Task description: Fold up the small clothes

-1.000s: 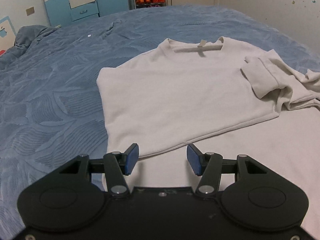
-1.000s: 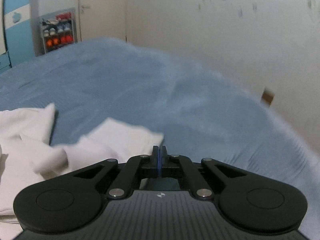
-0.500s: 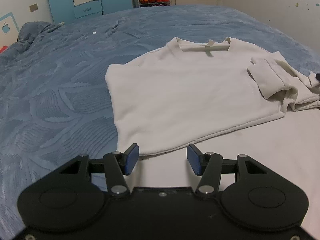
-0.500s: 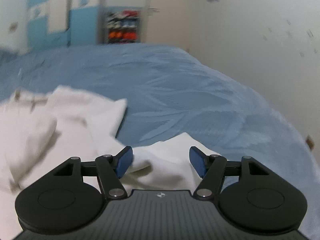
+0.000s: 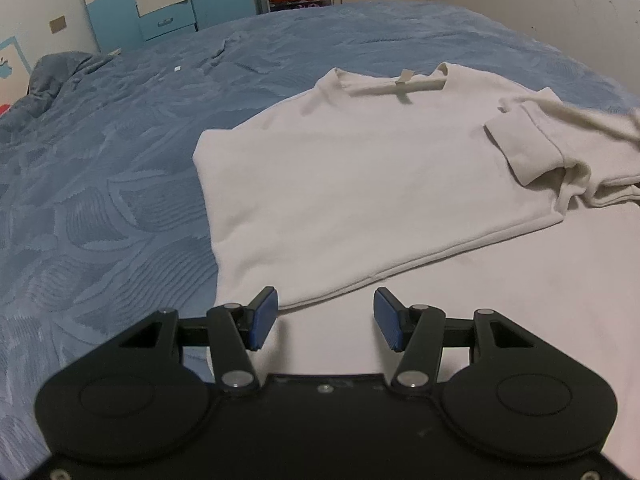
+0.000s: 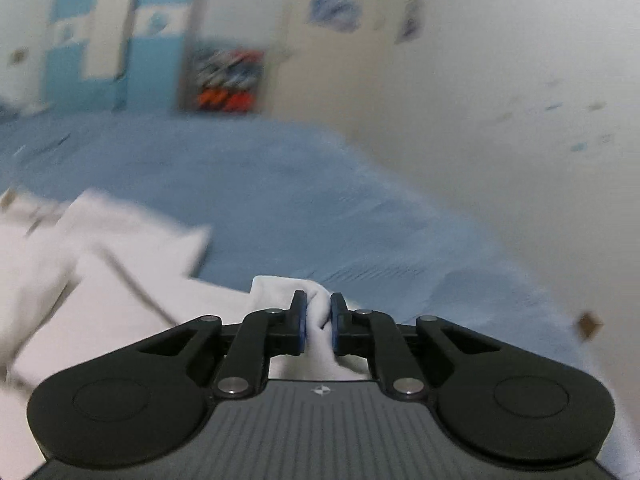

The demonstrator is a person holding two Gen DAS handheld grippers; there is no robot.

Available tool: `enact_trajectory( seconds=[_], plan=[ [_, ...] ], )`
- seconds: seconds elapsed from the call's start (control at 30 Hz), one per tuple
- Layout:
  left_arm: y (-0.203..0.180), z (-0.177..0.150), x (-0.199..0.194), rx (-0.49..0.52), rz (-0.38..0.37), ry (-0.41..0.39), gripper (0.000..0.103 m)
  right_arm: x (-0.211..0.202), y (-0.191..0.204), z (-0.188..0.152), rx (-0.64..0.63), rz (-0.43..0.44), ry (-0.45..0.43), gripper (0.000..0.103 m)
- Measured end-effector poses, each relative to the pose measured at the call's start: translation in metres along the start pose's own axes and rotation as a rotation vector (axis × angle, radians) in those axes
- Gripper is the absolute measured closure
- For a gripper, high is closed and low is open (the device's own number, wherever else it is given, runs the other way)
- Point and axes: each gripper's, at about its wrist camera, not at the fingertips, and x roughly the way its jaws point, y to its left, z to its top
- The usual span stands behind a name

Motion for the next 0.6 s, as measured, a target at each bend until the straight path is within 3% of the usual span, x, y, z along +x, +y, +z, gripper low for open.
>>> enact_trajectory(
  seconds=[0.07, 0.23, 0.37, 0.4, 0.5, 0.6],
  plan=[
    [-0.001, 0.003, -0.002, 0.008, -0.001, -0.006, 0.048, 0.000, -0.025, 0.010, 0.056, -0.091, -0.016, 0.091],
    [-0.003, 0.007, -0.002, 0.002, -0.016, -0.022, 0.048, 0.032, -0.081, 0.009, 0.106, -0.302, 0.098, 0.091],
    [-0.007, 0.006, 0.004, -0.007, -0.020, -0.009, 0.048, 0.066, -0.090, -0.011, 0.086, -0.315, 0.278, 0.081],
    [-0.009, 0.005, 0.005, -0.005, -0.022, -0.005, 0.048, 0.065, -0.085, -0.013, 0.075, -0.331, 0.264, 0.080],
    [-0.012, 0.003, 0.007, 0.005, -0.021, 0.004, 0.048, 0.045, -0.053, -0.005, 0.011, -0.358, 0.142, 0.056],
    [-0.013, 0.002, 0.007, 0.007, -0.021, 0.007, 0.048, 0.013, -0.001, 0.005, -0.065, -0.226, 0.004, 0.033]
  ],
)
